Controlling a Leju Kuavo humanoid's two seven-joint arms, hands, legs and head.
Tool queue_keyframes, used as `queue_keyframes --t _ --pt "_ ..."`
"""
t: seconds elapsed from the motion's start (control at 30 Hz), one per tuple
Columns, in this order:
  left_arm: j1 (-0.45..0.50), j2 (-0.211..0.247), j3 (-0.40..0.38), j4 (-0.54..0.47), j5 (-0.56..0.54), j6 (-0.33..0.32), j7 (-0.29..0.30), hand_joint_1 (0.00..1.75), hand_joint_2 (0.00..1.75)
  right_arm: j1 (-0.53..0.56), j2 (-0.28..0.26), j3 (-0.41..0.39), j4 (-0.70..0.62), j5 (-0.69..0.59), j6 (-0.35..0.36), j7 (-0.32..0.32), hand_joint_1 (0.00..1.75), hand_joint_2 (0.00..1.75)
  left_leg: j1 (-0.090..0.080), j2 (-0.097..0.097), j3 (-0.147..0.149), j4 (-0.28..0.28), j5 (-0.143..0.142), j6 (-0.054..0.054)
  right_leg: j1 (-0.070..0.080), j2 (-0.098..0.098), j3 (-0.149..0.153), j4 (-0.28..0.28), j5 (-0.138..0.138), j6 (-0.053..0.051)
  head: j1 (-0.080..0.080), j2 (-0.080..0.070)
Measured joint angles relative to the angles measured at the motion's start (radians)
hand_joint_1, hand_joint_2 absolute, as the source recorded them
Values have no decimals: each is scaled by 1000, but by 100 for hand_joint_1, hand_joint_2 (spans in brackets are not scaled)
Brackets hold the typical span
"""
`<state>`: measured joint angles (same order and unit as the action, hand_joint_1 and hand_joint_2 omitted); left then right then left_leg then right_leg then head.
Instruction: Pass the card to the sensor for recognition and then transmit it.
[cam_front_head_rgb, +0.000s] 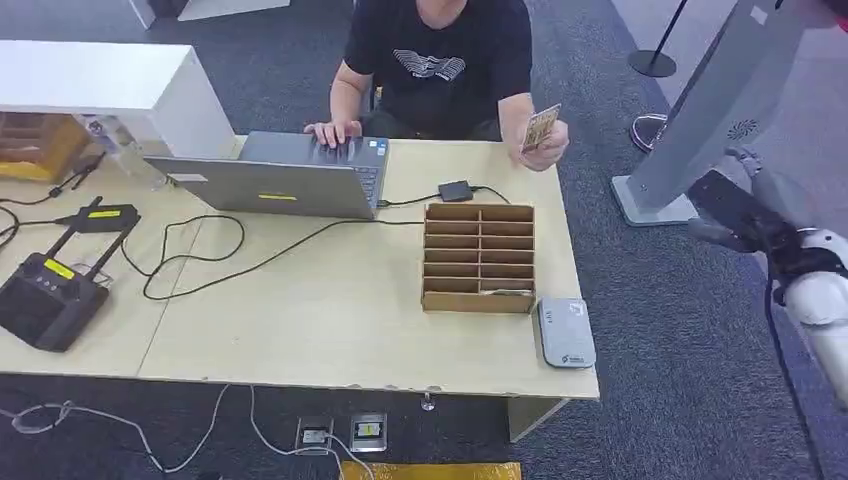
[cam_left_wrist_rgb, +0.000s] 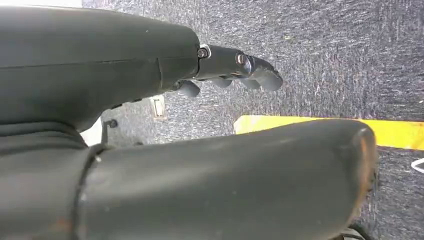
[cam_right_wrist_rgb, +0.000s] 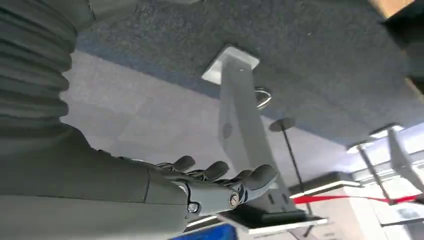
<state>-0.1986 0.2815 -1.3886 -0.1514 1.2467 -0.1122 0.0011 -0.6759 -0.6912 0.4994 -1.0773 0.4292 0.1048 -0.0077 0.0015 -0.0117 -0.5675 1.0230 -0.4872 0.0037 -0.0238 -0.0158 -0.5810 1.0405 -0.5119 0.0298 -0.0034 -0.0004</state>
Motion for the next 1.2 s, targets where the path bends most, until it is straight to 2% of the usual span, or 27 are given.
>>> queue_keyframes --t 0.17,0.33,0.57,0.73,0.8,0.93,0.97,1.03,1.07,1.2 --pt "0 -6 -4 0 6 10 0 0 0 2 84 79 4 62 -99 -32 0 175 0 1 1 0 0 0 0 1 0 0 0 0 0 0" --pt "1 -12 -9 0 12 19 0 0 0 0 150 122 15 108 -143 -49 0 175 0 -1 0 0 0 -1 0 0 0 0 0 0 0 0" --pt "1 -14 -10 0 13 22 0 0 0 -6 194 161 32 128 -156 -51 0 175 0 -1 0 0 0 -1 0 0 0 0 0 0 0 0" --pt "2 -16 -10 0 23 32 2 0 0 -26 216 180 45 265 -238 -55 0 175 0 0 1 0 0 -1 0 1 0 0 0 0 0 0" --pt "2 -19 -10 0 26 32 7 0 0 -38 223 185 45 286 -232 -44 0 175 0 0 1 0 0 -1 0 0 0 0 0 0 0 0" --pt "4 -21 -10 0 31 31 16 0 0 -46 230 188 24 299 -164 12 0 175 0 0 1 0 1 -1 0 0 0 0 0 0 0 0" --pt "4 -21 -10 0 32 31 16 0 0 -46 232 188 13 296 -145 22 24 175 0 0 1 0 1 -1 0 0 0 0 0 0 0 0" --pt "4 -21 -10 0 33 31 16 0 0 -46 233 187 -7 292 -111 40 24 175 0 0 1 0 1 -1 0 0 0 0 0 0 0 0" --pt "4 -21 -10 0 33 30 16 0 0 -46 233 186 -18 292 -99 49 175 175 0 0 1 0 1 -1 0 0 0 0 0 0 0 0" --pt "6 -21 -10 0 36 32 19 0 0 -46 232 181 -61 288 -51 69 175 175 0 0 1 0 1 -1 0 1 0 0 0 0 0 0"
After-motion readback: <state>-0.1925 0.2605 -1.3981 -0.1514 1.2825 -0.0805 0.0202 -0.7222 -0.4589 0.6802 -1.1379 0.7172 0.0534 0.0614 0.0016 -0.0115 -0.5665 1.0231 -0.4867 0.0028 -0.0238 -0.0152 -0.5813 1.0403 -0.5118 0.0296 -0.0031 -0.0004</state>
